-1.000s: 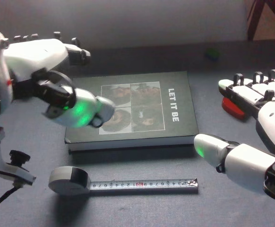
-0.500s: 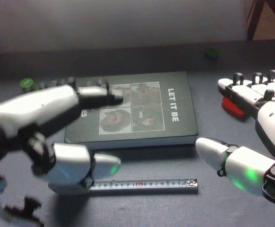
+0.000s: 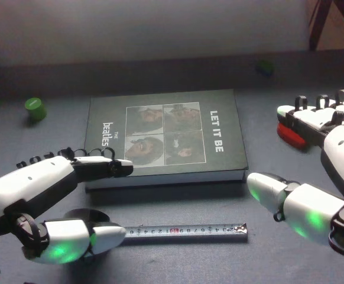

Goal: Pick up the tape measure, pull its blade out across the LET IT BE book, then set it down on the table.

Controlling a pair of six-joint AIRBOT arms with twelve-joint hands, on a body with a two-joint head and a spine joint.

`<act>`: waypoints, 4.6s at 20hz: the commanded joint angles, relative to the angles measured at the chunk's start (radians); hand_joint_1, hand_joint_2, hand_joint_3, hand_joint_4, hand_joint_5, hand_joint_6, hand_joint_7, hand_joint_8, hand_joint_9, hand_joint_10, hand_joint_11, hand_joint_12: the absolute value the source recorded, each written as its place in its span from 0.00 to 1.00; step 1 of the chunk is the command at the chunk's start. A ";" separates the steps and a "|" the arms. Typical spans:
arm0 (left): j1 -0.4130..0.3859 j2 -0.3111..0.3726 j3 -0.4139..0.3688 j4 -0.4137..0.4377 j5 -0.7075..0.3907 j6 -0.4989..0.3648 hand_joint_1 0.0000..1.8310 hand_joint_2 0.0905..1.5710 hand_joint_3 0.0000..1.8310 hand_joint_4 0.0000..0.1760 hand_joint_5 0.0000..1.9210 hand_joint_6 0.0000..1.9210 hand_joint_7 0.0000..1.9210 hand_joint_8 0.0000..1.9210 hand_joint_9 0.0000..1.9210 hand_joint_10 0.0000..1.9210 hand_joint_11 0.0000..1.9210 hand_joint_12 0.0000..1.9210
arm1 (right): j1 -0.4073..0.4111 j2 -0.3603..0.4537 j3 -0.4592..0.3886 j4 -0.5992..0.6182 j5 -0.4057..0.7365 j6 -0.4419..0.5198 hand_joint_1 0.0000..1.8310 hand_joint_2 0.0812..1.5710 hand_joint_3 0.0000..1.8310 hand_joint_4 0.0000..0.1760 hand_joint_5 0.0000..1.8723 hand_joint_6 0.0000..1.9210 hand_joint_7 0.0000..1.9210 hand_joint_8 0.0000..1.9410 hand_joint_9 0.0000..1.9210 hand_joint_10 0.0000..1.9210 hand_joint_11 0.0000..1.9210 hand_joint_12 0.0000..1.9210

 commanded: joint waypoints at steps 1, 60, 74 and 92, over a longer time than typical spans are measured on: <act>0.006 -0.006 0.009 0.033 -0.128 -0.022 0.51 0.67 0.00 0.00 0.19 0.00 0.18 0.01 0.14 0.01 0.01 0.36 | 0.004 -0.001 -0.006 -0.081 -0.060 0.000 0.09 0.73 0.00 0.15 0.18 0.00 0.20 0.00 0.16 0.00 0.00 0.51; 0.109 -0.150 0.174 -0.056 -0.127 0.036 0.75 0.68 0.00 0.00 0.45 0.58 0.58 0.35 0.50 0.57 0.42 0.53 | 0.002 -0.002 -0.006 -0.082 -0.064 0.000 0.10 0.76 0.00 0.01 0.19 0.01 0.24 0.00 0.22 0.01 0.01 0.58; -0.228 0.030 0.117 -0.234 0.095 0.209 0.75 0.68 0.00 0.00 0.44 0.58 0.57 0.36 0.50 0.59 0.41 0.53 | 0.131 -0.019 0.087 -0.164 0.186 0.077 0.11 0.76 0.00 0.01 0.18 0.00 0.24 0.00 0.21 0.00 0.00 0.57; -0.532 0.035 0.232 -0.616 0.332 0.559 0.75 0.67 0.00 0.00 0.46 0.56 0.60 0.30 0.51 0.57 0.44 0.51 | 0.344 -0.137 0.298 0.061 0.456 -0.072 0.63 0.70 0.00 0.00 0.28 0.01 0.26 0.01 0.24 0.01 0.03 0.58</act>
